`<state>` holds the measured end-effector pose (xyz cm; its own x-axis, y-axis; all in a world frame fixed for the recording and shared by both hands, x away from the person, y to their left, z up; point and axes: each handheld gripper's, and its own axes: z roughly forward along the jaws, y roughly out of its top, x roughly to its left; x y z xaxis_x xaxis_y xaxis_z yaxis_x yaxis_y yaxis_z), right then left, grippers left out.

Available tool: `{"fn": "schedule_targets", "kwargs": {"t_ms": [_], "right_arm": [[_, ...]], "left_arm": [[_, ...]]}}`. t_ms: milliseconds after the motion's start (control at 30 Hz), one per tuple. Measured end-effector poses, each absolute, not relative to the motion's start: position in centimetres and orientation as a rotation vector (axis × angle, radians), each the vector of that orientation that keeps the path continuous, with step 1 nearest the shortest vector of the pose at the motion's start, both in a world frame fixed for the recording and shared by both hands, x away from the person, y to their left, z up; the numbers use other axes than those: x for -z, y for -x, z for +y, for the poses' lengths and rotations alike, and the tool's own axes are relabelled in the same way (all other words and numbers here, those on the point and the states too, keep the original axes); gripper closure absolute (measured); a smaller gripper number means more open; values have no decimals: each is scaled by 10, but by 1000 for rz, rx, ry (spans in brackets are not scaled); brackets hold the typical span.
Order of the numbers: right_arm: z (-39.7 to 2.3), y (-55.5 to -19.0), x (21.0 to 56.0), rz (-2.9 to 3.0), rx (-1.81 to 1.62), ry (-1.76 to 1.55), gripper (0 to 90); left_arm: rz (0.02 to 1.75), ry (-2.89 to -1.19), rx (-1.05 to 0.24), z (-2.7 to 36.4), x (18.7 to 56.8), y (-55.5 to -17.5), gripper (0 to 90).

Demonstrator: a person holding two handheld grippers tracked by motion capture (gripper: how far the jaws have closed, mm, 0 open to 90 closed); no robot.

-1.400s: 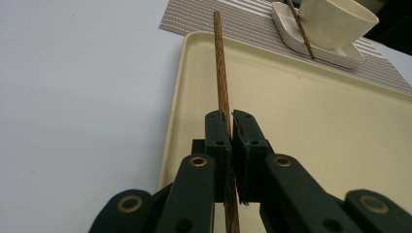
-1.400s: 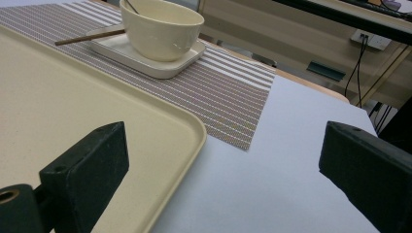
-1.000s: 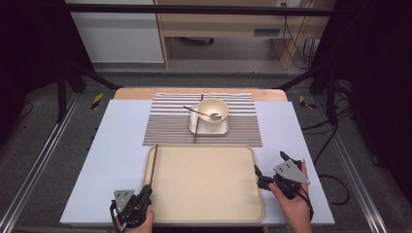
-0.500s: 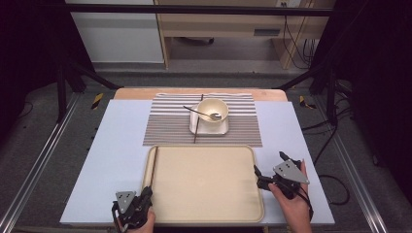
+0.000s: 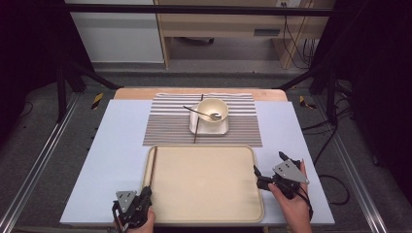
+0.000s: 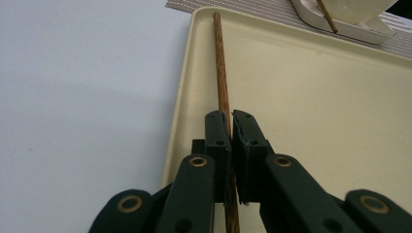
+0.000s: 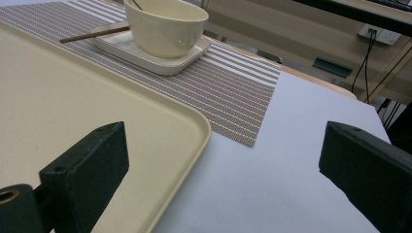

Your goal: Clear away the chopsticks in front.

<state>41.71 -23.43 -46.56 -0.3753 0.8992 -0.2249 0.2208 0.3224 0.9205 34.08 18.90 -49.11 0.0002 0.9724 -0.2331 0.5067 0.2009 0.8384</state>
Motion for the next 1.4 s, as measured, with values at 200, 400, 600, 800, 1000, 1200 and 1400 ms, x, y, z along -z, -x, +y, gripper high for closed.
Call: {"fn": "schedule_targets", "kwargs": {"t_ms": [200,400,600,800,1000,1200,1400], "right_arm": [[-234,-417,466,1805,-1084,-998,41],[-234,-417,466,1807,-1086,-999,42],[-233,-417,466,1811,-1087,-998,42],[-233,-417,466,1812,-1090,-1000,42],[-233,-417,466,1813,-1092,-997,42],[-233,-418,466,1813,-1093,-999,41],[-233,-417,466,1812,-1094,-998,41]], "left_arm": [[1629,-1433,-703,189,493,-342,854],[1629,-1432,-703,189,493,-343,853],[1634,-1438,-697,188,495,-343,852],[1633,-1443,-695,187,496,-343,850],[1631,-1442,-704,186,496,-342,828],[1626,-1444,-716,185,493,-342,812],[1617,-1449,-724,185,490,-342,790]]}}
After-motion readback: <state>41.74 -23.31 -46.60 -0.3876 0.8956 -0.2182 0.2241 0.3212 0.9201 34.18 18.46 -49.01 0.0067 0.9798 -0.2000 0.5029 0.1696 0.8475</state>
